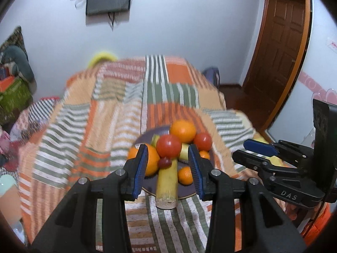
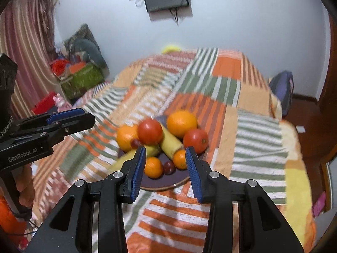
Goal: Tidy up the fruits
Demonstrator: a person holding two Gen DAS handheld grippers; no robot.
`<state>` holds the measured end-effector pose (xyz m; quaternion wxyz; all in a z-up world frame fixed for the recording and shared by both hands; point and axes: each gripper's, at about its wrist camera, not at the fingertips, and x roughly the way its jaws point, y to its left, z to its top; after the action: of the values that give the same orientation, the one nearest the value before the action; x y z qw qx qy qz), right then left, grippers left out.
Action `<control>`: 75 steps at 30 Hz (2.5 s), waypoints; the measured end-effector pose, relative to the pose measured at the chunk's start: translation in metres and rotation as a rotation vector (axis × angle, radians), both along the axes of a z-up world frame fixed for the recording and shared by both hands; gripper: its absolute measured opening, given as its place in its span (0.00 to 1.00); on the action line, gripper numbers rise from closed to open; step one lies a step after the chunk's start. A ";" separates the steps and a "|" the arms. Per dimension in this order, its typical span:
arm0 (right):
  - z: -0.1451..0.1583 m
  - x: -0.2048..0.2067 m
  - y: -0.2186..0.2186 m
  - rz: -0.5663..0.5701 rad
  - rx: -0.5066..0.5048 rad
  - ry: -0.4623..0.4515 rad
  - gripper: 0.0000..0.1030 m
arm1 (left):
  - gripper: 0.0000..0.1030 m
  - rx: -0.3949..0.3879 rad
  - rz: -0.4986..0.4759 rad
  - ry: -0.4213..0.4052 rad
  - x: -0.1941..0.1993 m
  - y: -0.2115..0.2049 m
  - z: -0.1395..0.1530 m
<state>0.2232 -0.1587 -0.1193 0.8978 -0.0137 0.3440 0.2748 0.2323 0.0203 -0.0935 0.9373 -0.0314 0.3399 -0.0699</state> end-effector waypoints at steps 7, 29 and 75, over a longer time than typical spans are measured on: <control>0.064 -0.044 -0.015 -0.047 0.090 -0.168 0.35 | 0.38 0.033 0.013 -0.175 -0.059 -0.007 0.060; 0.124 -0.128 -0.023 -0.099 0.146 -0.447 0.77 | 0.88 0.050 0.127 -0.454 -0.165 -0.010 0.127; 0.127 -0.150 -0.025 -0.183 0.144 -0.499 1.00 | 1.00 0.040 0.140 -0.479 -0.179 -0.013 0.131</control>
<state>0.0732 -0.1839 0.0081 0.9745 0.0142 0.0914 0.2046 0.0538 0.0078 0.0370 0.9942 -0.0190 0.1062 -0.0036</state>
